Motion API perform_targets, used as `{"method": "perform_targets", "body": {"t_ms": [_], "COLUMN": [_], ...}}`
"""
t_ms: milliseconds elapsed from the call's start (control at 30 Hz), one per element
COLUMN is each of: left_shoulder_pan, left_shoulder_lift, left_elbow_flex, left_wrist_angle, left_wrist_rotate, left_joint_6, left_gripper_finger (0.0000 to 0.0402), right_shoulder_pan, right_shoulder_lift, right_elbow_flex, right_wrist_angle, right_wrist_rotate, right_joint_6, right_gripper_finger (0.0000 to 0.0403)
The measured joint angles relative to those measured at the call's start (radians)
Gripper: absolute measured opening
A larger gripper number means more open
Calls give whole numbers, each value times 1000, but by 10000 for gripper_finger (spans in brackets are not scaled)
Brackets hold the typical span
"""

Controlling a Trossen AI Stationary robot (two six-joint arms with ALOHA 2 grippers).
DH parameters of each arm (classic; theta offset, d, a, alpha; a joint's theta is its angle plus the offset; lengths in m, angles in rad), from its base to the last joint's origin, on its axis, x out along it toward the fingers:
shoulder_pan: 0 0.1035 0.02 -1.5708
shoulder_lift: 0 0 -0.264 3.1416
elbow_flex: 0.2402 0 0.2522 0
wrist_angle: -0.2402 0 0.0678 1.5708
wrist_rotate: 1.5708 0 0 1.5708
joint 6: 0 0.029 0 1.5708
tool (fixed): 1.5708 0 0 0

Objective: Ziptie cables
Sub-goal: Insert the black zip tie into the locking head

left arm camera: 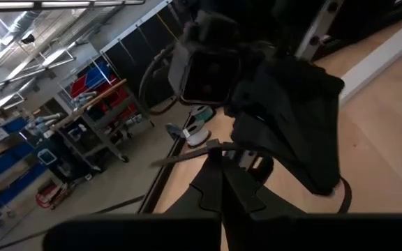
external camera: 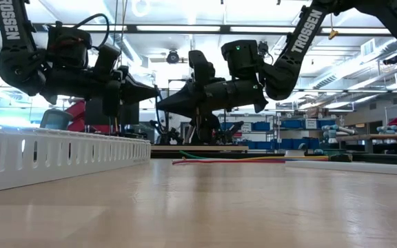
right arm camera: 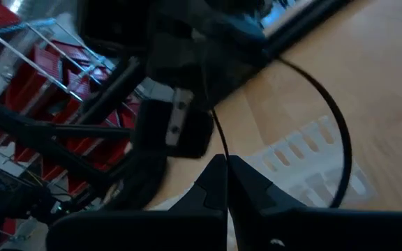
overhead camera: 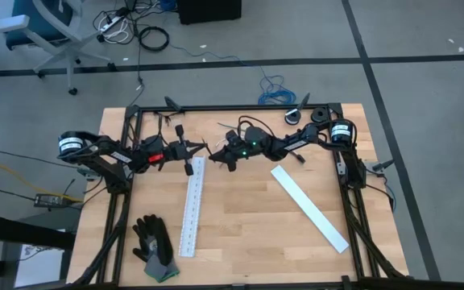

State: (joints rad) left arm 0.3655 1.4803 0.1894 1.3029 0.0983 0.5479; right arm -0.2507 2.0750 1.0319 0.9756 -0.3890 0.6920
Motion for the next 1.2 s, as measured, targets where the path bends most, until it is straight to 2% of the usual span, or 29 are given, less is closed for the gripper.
{"method": "perform_targets", "body": {"t_ms": [233,467,700,900,1033,1200], "left_shoulder_pan": [-19,-65,-78,-80,-80,-80], "left_shoulder_lift": [0,0,0,0,0,0], "left_elbow_flex": [8,86,93,87,87,87], "left_wrist_angle": [-31,-210,-222,-228,-229,-245], "left_wrist_rotate": [-57,-113,-127,-109,-109,-105], "left_joint_6": [28,126,126,115,101,52], "left_gripper_finger": [0,0,0,0,0,0], "right_shoulder_pan": [-10,-22,-36,-51,-57,-65], "right_shoulder_lift": [0,0,0,0,0,0], "right_elbow_flex": [1,37,38,38,38,38], "right_wrist_angle": [22,-25,-60,-42,-40,-48], "right_wrist_rotate": [-15,-67,-16,-148,-199,-244], "right_joint_6": [32,101,67,14,10,-35], "right_gripper_finger": [0,0,0,3,22,72]}}
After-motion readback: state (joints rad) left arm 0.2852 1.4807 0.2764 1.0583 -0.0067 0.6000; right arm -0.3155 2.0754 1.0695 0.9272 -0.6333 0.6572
